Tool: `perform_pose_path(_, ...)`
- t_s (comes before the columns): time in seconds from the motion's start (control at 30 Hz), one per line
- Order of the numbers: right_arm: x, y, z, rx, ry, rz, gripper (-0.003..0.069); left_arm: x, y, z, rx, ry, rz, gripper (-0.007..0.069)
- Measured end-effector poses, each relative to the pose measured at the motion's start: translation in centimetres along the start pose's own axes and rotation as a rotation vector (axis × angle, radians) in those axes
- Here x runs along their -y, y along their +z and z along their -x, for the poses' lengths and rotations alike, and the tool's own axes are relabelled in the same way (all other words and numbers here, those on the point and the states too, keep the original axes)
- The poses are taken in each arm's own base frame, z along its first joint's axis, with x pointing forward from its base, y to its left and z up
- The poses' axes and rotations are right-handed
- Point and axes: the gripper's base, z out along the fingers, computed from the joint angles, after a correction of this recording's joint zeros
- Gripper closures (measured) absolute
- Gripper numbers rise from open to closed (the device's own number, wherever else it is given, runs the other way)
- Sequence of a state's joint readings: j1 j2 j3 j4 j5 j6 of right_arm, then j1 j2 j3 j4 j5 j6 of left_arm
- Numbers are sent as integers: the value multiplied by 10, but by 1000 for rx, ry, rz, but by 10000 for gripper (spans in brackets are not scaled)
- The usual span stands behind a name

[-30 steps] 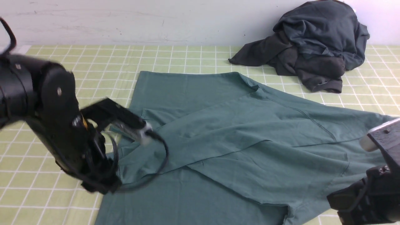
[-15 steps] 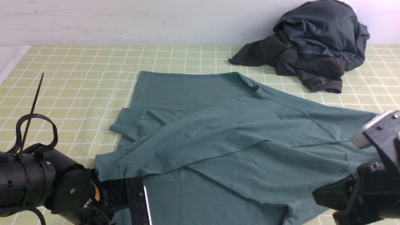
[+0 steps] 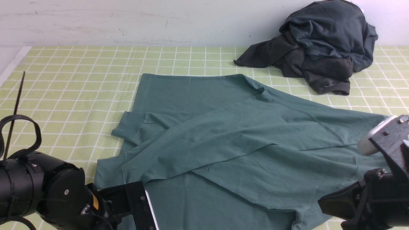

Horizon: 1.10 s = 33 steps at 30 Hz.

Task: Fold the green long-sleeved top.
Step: Use both arms simultaneously to clamp the lower edge of the clothing fabric

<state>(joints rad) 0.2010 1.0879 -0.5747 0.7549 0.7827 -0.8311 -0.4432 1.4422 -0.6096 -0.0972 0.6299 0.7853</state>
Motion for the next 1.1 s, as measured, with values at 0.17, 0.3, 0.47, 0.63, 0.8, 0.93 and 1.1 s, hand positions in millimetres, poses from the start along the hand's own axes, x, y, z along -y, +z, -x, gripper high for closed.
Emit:
perform_pose_path(0.17, 0, 0, 0, 2, 2, 2, 671, 0, 3, 0, -8, -1, -7, 348)
perform_pose_path(0.3, 0, 0, 0, 3, 3, 3, 671, -1, 14, 0, -36, -2, -28, 390)
perform_pose_path(0.47, -1, 0, 0, 2, -5, 15, 671, -4, 16, 4, -38, -9, -25, 518)
perform_pose_path(0.63, -4, 0, 1, 10, -33, 43, 671, -3, -1, 14, -11, -67, -11, 617)
perform_pose_path(0.8, -11, -5, 8, 32, -145, 103, 671, -2, -35, 18, 60, -135, 32, 625)
perform_pose_path(0.93, -11, -15, 24, 122, -275, 64, 671, 2, -46, 13, 54, -148, 29, 625)
perform_pose_path(1.1, 14, -9, 35, 125, -540, -180, 631, 5, -47, 12, 49, -161, 8, 627)
